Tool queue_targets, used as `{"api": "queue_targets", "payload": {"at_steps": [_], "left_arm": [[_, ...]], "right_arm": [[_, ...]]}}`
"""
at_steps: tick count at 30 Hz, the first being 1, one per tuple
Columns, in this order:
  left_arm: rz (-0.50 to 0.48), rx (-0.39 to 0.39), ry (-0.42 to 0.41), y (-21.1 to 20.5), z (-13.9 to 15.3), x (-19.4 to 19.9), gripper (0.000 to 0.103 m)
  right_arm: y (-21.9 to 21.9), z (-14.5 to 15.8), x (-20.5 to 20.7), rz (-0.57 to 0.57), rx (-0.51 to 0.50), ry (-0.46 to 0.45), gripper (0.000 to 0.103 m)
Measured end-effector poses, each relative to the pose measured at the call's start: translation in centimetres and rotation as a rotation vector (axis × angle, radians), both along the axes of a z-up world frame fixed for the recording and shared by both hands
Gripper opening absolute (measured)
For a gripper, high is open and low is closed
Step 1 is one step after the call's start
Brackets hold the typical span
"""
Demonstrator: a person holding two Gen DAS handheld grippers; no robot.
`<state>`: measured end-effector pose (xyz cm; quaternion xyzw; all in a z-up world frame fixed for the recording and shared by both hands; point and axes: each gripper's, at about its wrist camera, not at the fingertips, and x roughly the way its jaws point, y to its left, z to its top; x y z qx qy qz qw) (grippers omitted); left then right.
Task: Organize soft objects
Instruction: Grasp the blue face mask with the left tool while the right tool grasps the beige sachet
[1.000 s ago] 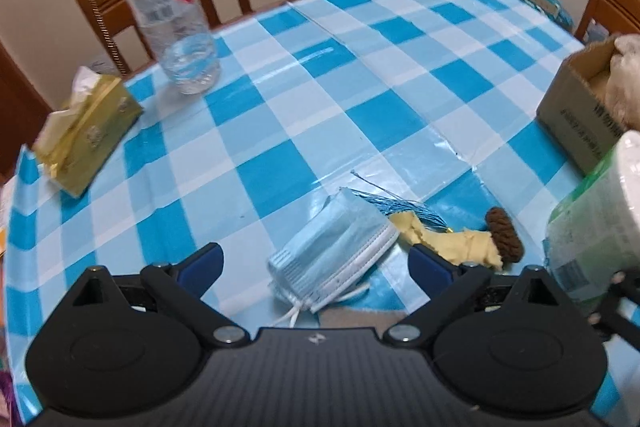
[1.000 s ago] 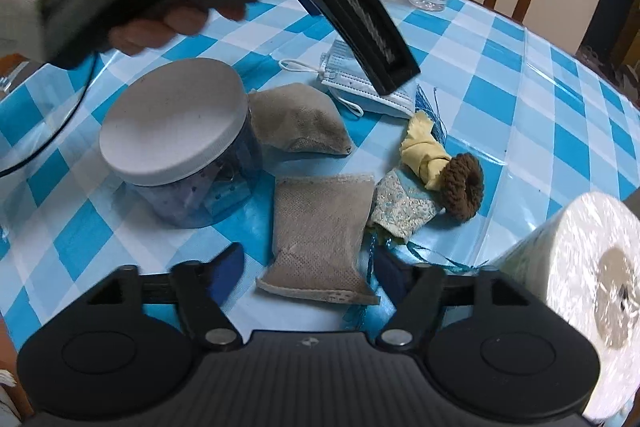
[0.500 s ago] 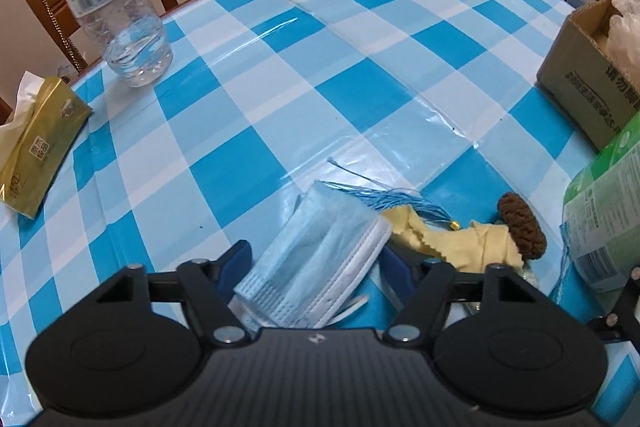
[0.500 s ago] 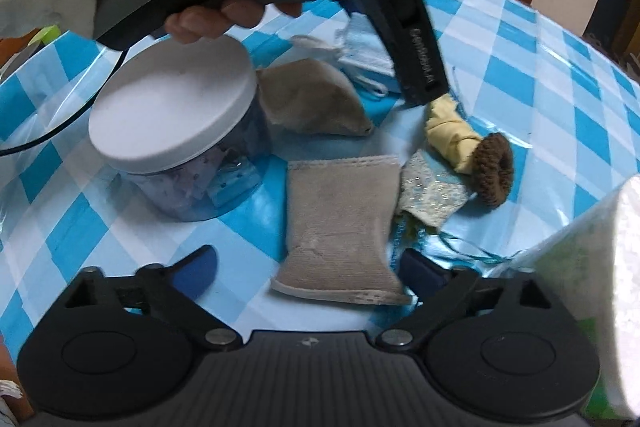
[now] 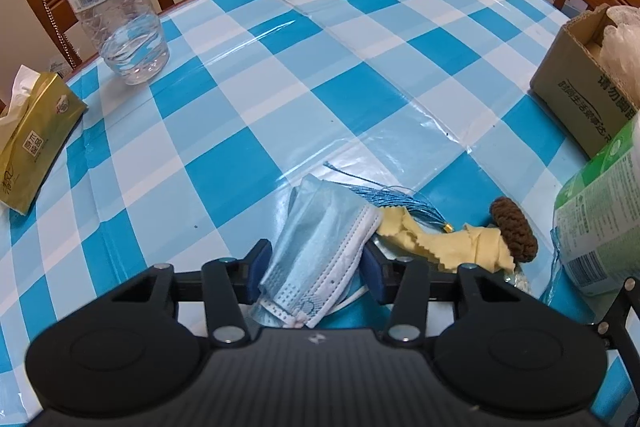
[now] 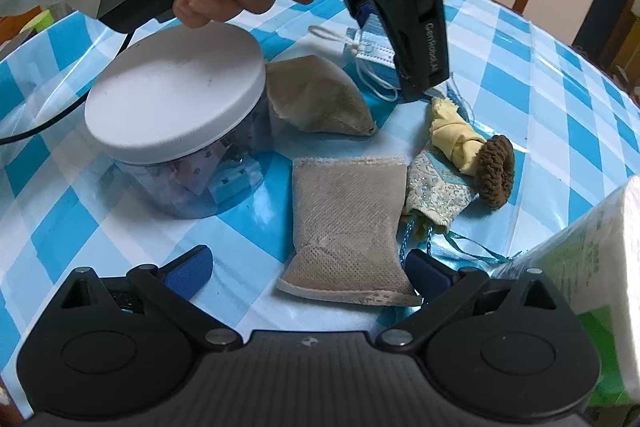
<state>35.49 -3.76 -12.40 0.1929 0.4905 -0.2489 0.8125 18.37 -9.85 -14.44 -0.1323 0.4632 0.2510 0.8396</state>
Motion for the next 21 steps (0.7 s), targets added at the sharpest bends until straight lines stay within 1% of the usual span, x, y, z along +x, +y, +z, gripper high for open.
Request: {"api": "queue_targets", "payload": {"at_steps": [3, 7, 9, 11, 13, 17, 21], "left_arm": [[0.004, -0.002, 0.003, 0.0, 0.0, 0.0, 0.048], [0.003, -0.004, 0.004, 0.1, 0.0, 0.0, 0.048], [0.003, -0.006, 0.006, 0.1, 0.0, 0.1, 0.048], [0.000, -0.007, 0.005, 0.1, 0.0, 0.1, 0.048], [-0.001, -0.008, 0.005, 0.2, 0.0, 0.1, 0.049], [0.000, -0.010, 0.007, 0.2, 0.0, 0.1, 0.049], [0.002, -0.012, 0.008, 0.2, 0.0, 0.1, 0.050]], "right_arm": [[-0.2, -0.1, -0.6, -0.019, 0.016, -0.031, 0.103], [0.1, 0.4, -0.9, -0.028, -0.010, -0.011, 0.103], [0.0, 0.9, -1.5, -0.022, -0.016, -0.062, 0.103], [0.1, 1.5, -2.0, -0.003, -0.011, -0.087, 0.103], [0.4, 1.6, -2.0, 0.007, -0.007, -0.083, 0.103], [0.7, 1.2, -1.1, 0.011, -0.013, -0.078, 0.095], [0.8, 1.1, -0.2, 0.014, 0.000, -0.066, 0.094]]}}
